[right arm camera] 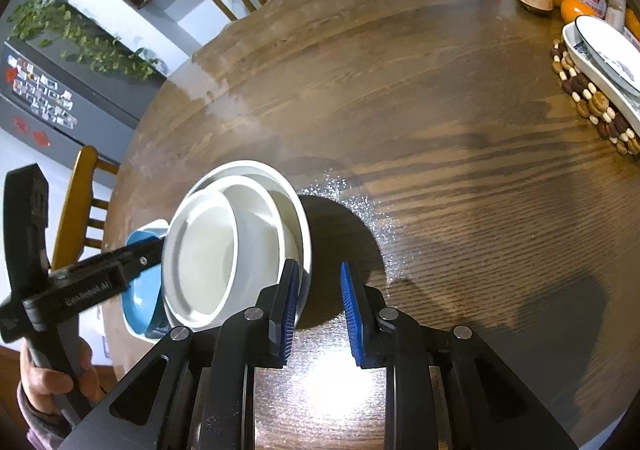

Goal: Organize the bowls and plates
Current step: 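Close the left gripper on the rim of the nested white bowl set, then lift the nested white bowls with the left gripper and carry them over the blue bowl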

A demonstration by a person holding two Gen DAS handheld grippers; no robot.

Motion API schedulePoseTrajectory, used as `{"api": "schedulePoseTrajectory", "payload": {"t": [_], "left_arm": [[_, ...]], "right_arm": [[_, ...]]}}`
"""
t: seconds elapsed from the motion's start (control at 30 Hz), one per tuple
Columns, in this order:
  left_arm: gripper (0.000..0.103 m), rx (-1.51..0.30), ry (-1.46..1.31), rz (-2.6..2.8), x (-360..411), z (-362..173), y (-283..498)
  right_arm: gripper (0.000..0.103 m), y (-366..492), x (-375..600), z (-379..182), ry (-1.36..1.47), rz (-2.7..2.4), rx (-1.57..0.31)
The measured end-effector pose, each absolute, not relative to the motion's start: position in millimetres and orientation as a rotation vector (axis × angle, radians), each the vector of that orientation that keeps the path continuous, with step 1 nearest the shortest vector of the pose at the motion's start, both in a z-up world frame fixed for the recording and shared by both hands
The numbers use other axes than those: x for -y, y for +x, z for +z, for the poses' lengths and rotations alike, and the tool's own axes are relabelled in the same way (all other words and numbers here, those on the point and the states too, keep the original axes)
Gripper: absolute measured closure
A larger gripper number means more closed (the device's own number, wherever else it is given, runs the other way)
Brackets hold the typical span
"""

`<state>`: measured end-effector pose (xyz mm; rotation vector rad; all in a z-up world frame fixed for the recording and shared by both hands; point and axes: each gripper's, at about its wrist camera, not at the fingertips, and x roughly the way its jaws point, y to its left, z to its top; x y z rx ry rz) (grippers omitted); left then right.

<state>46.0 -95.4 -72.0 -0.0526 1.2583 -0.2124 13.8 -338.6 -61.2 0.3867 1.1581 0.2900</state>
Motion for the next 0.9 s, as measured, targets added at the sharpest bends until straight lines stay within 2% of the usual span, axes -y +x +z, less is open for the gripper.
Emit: {"api": "schedulePoseTrajectory", "payload": {"t": [0.2, 0.23, 0.4, 0.5, 0.57, 0.63, 0.9], "left_arm": [[0.075, -1.247, -0.038, -0.219, 100.9, -73.7, 44.3], [0.08, -1.245, -0.036, -0.223, 102.6, -73.7, 44.1], [0.082, -1.232, -0.031, -0.211, 105.5, -74.0, 44.1], [0.086, -1.221, -0.032, -0.21, 106.9, -73.5, 43.1], [0.097, -1.214, -0.033, -0.218, 109.7, -73.1, 40.5], [0.101, -1.199, -0.003, -0.213, 115.8, -72.6, 38.1], [0.101, -1.167, 0.016, -0.196, 120.8, -71.3, 36.7]], "right_arm": [[0.078, 15.4, 336.6, -67.1, 0.399, 0.293, -1.166], [0.078, 16.1, 337.1, -66.7, 0.396, 0.292, -1.164], [0.078, 17.1, 335.1, -69.4, 0.401, 0.297, -1.159], [0.084, 16.5, 333.7, -69.4, 0.4, 0.309, -1.151], [0.088, 16.5, 331.0, -68.0, 0.39, 0.315, -1.143], [0.092, 15.9, 328.3, -66.7, 0.379, 0.316, -1.138], [0.092, 15.4, 327.7, -66.1, 0.387, 0.314, -1.134]]}}
